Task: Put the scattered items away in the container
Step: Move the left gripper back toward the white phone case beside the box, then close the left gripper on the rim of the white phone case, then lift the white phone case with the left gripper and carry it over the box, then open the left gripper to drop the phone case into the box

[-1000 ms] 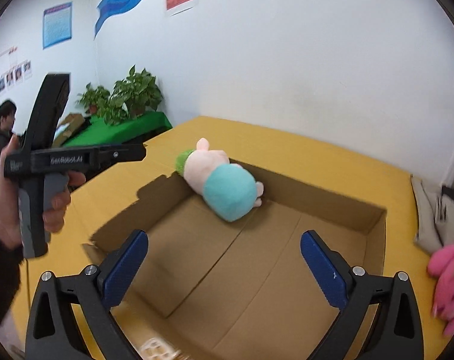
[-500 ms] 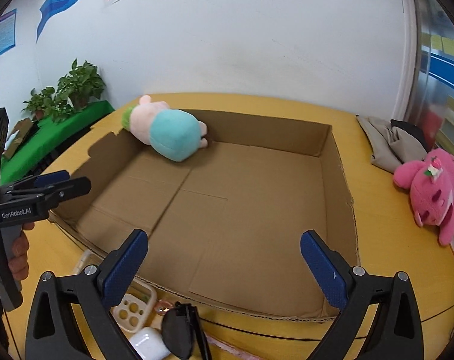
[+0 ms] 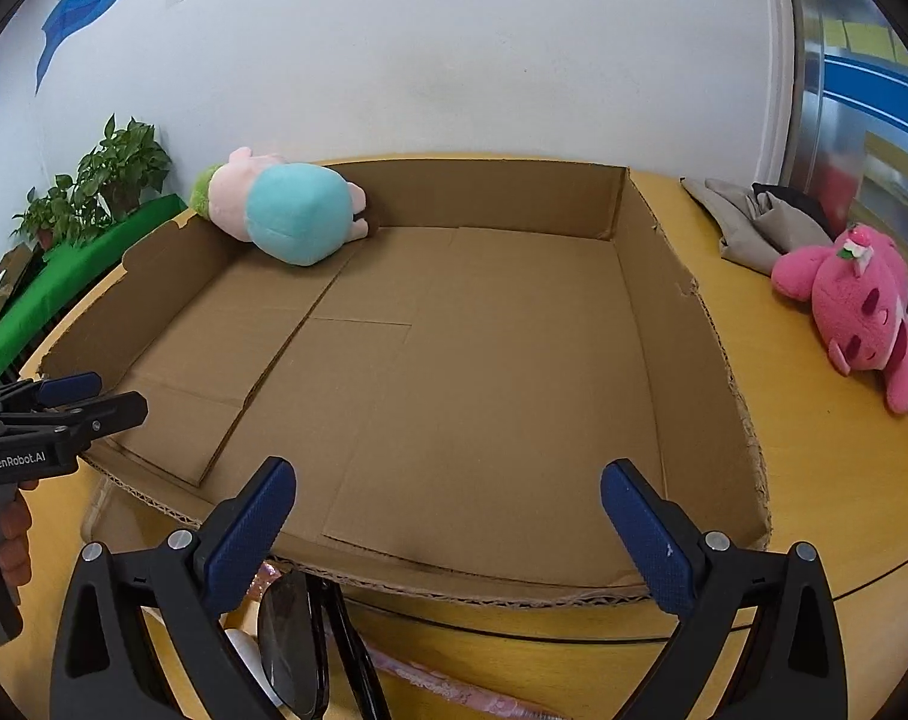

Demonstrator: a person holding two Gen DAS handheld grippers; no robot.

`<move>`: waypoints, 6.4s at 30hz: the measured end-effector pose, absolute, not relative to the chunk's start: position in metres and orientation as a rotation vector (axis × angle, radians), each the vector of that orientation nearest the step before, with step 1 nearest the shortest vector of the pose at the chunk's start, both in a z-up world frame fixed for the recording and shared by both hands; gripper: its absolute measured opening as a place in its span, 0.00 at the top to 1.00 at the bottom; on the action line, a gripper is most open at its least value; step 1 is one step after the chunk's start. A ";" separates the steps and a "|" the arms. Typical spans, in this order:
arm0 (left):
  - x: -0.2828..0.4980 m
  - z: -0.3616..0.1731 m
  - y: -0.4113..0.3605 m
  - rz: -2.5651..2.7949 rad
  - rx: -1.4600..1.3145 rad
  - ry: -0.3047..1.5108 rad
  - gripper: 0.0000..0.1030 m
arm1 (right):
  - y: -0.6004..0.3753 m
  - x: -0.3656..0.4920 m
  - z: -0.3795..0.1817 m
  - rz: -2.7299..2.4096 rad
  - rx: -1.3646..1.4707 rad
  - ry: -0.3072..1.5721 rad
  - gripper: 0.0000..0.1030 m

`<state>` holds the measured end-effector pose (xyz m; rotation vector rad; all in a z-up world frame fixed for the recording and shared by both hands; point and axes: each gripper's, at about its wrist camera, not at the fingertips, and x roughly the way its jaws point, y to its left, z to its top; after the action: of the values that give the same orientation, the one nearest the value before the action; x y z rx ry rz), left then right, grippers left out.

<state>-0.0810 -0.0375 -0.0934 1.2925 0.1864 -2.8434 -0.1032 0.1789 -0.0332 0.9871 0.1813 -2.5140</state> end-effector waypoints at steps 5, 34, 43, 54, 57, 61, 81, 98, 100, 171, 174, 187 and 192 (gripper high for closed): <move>-0.072 -0.091 -0.038 -2.842 1.288 0.182 0.13 | 0.187 -0.093 -0.032 -2.516 0.982 0.170 0.01; -0.019 -0.042 -0.050 -3.008 1.134 0.235 0.13 | 0.208 -0.049 -0.010 -2.451 0.955 0.177 0.00; 0.010 -0.051 -0.056 -3.008 1.157 0.231 0.13 | 0.178 -0.012 -0.032 -2.215 1.021 0.149 0.01; -0.001 -0.105 -0.081 -2.804 1.423 0.381 0.42 | 0.147 0.014 -0.047 -2.117 1.025 0.153 0.06; -0.007 -0.122 -0.080 -2.745 1.508 0.385 0.78 | 0.150 0.015 -0.048 -2.121 1.033 0.151 0.06; -0.006 -0.123 -0.083 -2.724 1.491 0.333 0.92 | 0.152 0.016 -0.052 -2.122 1.059 0.139 0.06; 0.034 -0.122 -0.115 -2.771 1.505 0.212 0.95 | 0.093 0.014 -0.087 -2.012 1.164 0.187 0.73; 0.041 -0.055 -0.101 -2.812 1.334 0.172 0.96 | 0.119 0.016 -0.035 -2.055 1.020 0.133 0.86; 0.037 -0.034 -0.094 -2.843 1.271 0.136 0.96 | 0.124 0.014 -0.017 -2.072 0.973 0.139 0.86; -0.334 -0.106 0.065 -2.781 1.731 0.060 0.96 | 0.161 -0.346 -0.053 -2.354 1.443 0.371 0.91; -0.334 -0.108 0.065 -2.775 1.732 0.038 0.96 | 0.157 -0.347 -0.056 -2.368 1.451 0.405 0.91; -0.327 -0.098 0.071 -2.814 1.700 0.049 0.70 | 0.151 -0.340 -0.059 -2.404 1.439 0.495 0.67; -0.313 -0.074 0.068 -2.854 1.602 0.054 0.56 | 0.149 -0.323 -0.036 -2.411 1.375 0.442 0.41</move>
<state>-0.3131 0.0680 -0.0741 1.6016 0.0536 -2.8544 -0.3225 0.1490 -0.0360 1.3746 0.4416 -2.4108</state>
